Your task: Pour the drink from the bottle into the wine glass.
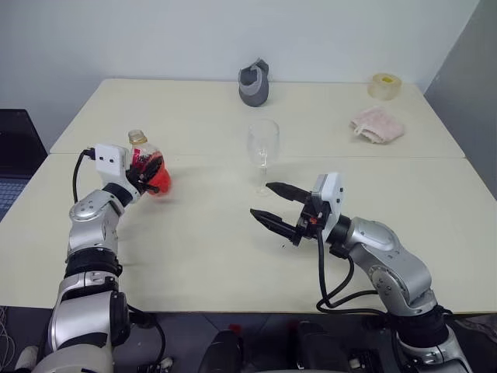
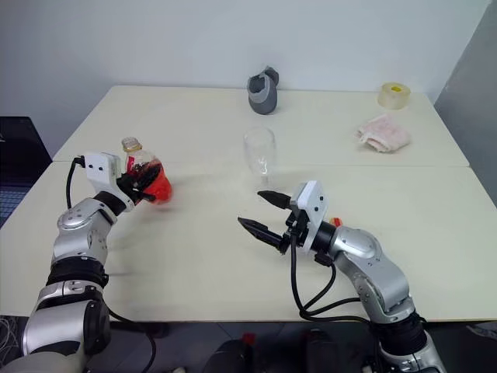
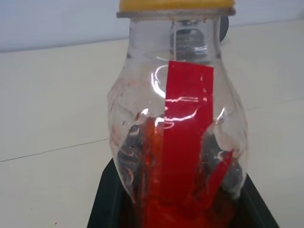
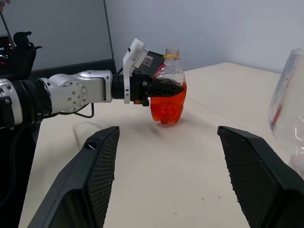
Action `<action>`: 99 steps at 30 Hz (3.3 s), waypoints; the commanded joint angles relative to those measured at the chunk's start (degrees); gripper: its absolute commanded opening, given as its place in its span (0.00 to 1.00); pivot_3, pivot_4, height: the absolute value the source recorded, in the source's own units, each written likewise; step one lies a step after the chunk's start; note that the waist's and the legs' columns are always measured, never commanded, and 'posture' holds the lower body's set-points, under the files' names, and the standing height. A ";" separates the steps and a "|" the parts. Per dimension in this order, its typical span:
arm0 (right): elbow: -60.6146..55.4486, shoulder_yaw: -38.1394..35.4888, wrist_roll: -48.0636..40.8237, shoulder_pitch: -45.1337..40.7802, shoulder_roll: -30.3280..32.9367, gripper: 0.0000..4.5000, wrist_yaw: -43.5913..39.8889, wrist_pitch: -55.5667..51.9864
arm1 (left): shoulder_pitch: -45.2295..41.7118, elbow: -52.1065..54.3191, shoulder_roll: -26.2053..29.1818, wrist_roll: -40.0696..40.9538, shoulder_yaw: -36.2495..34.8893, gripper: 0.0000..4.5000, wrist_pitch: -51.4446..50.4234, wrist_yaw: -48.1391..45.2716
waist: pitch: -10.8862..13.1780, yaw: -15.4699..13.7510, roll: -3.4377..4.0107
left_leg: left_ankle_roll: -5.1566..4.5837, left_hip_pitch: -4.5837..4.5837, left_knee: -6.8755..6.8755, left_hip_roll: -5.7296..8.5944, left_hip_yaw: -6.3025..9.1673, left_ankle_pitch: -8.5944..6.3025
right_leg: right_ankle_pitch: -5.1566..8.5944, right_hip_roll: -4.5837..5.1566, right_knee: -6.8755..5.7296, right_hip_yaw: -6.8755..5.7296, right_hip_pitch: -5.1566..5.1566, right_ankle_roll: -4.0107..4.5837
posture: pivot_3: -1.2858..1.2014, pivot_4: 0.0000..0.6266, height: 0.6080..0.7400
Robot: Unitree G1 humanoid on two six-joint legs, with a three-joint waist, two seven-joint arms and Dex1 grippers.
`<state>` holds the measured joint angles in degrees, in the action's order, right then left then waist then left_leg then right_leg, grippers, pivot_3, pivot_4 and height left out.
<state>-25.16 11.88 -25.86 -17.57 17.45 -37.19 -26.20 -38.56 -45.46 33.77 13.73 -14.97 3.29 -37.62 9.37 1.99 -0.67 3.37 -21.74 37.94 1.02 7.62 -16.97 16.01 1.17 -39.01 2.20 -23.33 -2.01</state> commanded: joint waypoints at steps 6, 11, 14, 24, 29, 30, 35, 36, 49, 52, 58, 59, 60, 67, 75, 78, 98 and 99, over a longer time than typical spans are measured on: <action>0.43 -3.86 -0.61 -5.53 -1.04 0.79 4.42 -2.37 | -10.92 6.17 3.05 -6.22 7.16 0.21 4.93 -4.37 | 0.03 -0.12 -0.06 | 0.07 -0.08 0.05 0.15 -0.01 0.04 | 0.00 0.08 0.01 -0.08 -0.01 0.00 | 0.52 0.24 1.00; 4.19 -6.09 -0.13 -9.38 -1.79 0.79 6.56 -2.86 | -19.64 0.83 3.39 -10.67 12.18 0.21 12.06 -9.23 | 0.04 -0.05 -0.07 | 0.13 -0.08 0.03 0.18 -0.06 0.08 | 0.00 0.09 0.01 -0.05 -0.03 -0.01 | 0.52 0.24 1.00; 6.21 -6.89 -0.06 -11.39 -2.22 0.79 7.29 -2.59 | -24.68 -4.34 3.40 -13.29 14.75 0.21 17.29 -11.82 | 0.04 0.06 -0.06 | 0.11 -0.11 0.02 0.22 -0.13 0.08 | 0.00 0.09 -0.01 -0.03 -0.08 -0.01 | 0.52 0.24 1.00; 11.57 -6.41 2.71 -14.52 -4.18 0.79 7.79 0.10 | -35.83 -18.77 2.83 -21.36 21.08 0.21 32.99 -15.31 | 0.04 1.36 -0.07 | 0.03 -0.16 0.00 0.23 -0.16 0.05 | 0.00 0.08 -0.06 0.00 -0.18 -0.01 | 0.52 0.24 1.00; 12.50 -6.26 3.55 -15.03 -5.17 0.79 7.57 0.78 | -39.12 -22.71 2.69 -25.69 23.61 0.21 37.28 -12.93 | 0.04 1.43 -0.07 | 0.03 -0.19 0.01 0.25 -0.16 0.05 | 0.01 0.09 -0.07 0.01 -0.20 -0.02 | 0.52 0.24 1.00; 12.62 -6.30 3.76 -15.03 -5.32 0.79 7.65 0.89 | -39.69 -23.15 3.03 -27.79 24.96 0.21 38.88 -11.36 | 0.04 1.44 -0.07 | 0.03 -0.18 0.01 0.25 -0.16 0.05 | 0.01 0.09 -0.07 0.01 -0.20 -0.02 | 0.52 0.24 1.00; 12.88 -6.50 4.55 -15.06 -5.94 0.79 7.93 1.14 | -41.78 -25.25 3.52 -33.03 27.65 0.21 41.63 -6.15 | 0.05 1.45 -0.07 | 0.01 -0.18 0.01 0.25 -0.15 0.04 | 0.01 0.09 -0.09 0.02 -0.21 -0.02 | 0.52 0.24 1.00; 12.86 -6.58 4.64 -15.05 -6.00 0.79 8.02 1.17 | -42.38 -25.60 3.59 -34.27 28.31 0.21 41.91 -4.76 | 0.04 1.45 -0.08 | 0.01 -0.19 0.01 0.25 -0.14 0.04 | 0.01 0.09 -0.09 0.01 -0.22 -0.02 | 0.52 0.24 1.00; 12.71 -6.97 5.08 -14.94 -5.54 0.79 8.28 1.08 | -45.74 -28.41 2.75 -41.88 33.03 0.21 42.52 3.63 | 0.05 1.54 -0.08 | 0.00 -0.19 0.02 0.27 -0.15 0.04 | 0.01 0.09 -0.10 0.02 -0.23 -0.03 | 0.52 0.24 1.00; 12.63 -7.12 5.13 -14.91 -5.50 0.79 8.35 0.97 | -46.36 -28.62 2.46 -43.12 33.83 0.21 42.65 4.92 | 0.05 1.58 -0.08 | 0.00 -0.21 0.02 0.27 -0.15 0.04 | 0.01 0.09 -0.10 0.01 -0.23 -0.03 | 0.52 0.24 1.00; 12.59 -7.02 5.13 -14.78 -5.52 0.79 8.60 0.98 | -47.18 -28.94 1.70 -45.34 35.53 0.21 43.45 7.19 | 0.05 1.66 -0.08 | 0.00 -0.21 0.02 0.27 -0.15 0.04 | 0.01 0.09 -0.10 0.02 -0.23 -0.03 | 0.52 0.24 1.00; 12.48 -6.96 5.14 -14.72 -5.57 0.79 8.67 0.95 | -47.35 -28.98 1.65 -45.89 35.90 0.21 43.62 7.69 | 0.05 1.68 -0.08 | 0.00 -0.21 0.03 0.27 -0.15 0.04 | 0.01 0.09 -0.11 0.02 -0.23 -0.03 | 0.52 0.24 1.00; 12.41 -6.94 5.14 -14.71 -5.57 0.79 8.72 0.91 | -47.58 -29.07 1.55 -46.25 36.12 0.21 43.61 8.09 | 0.05 1.69 -0.08 | 0.00 -0.21 0.03 0.27 -0.16 0.04 | 0.01 0.09 -0.11 0.02 -0.23 -0.03 | 0.52 0.24 1.00; 12.51 -7.11 5.20 -14.72 -5.36 0.79 8.76 0.92 | -48.67 -29.49 1.53 -49.25 38.32 0.21 44.01 11.06 | 0.05 1.75 -0.08 | 0.00 -0.20 0.03 0.28 -0.17 0.04 | 0.01 0.09 -0.11 0.03 -0.24 -0.03 | 0.52 0.24 1.00; 12.33 -6.98 5.20 -14.55 -5.38 0.79 8.73 0.96 | -49.44 -29.74 1.83 -52.19 40.67 0.21 44.67 14.21 | 0.05 1.78 -0.08 | 0.02 -0.21 0.03 0.28 -0.18 0.05 | 0.01 0.09 -0.13 0.04 -0.25 -0.03 | 0.52 0.24 1.00; 12.35 -6.85 5.21 -14.60 -5.26 0.79 8.45 1.01 | -49.76 -29.81 2.05 -53.31 41.63 0.21 44.89 15.48 | 0.05 1.78 -0.08 | 0.02 -0.21 0.03 0.28 -0.18 0.05 | 0.01 0.10 -0.13 0.04 -0.25 -0.03 | 0.52 0.24 1.00; 12.92 -6.76 5.77 -14.58 -5.09 0.79 7.90 1.72 | -52.24 -30.54 3.28 -57.70 45.11 0.21 45.50 21.19 | 0.04 1.79 -0.08 | 0.02 -0.21 0.04 0.28 -0.20 0.05 | 0.01 0.10 -0.15 0.05 -0.25 -0.03 | 0.52 0.24 1.00; 12.93 -6.72 5.80 -14.56 -5.06 0.79 7.85 1.77 | -52.29 -30.56 3.40 -57.83 45.21 0.21 45.51 21.35 | 0.05 1.79 -0.08 | 0.02 -0.21 0.04 0.28 -0.20 0.05 | 0.01 0.10 -0.15 0.05 -0.25 -0.03 | 0.52 0.24 1.00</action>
<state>-10.97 5.75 -20.03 -31.24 12.28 -28.90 -25.96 -87.72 -76.42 35.85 -44.08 30.65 48.37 -17.93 9.41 3.78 -0.75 3.39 -21.95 37.99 1.30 7.42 -16.92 16.02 1.26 -39.15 2.25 -23.59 -2.04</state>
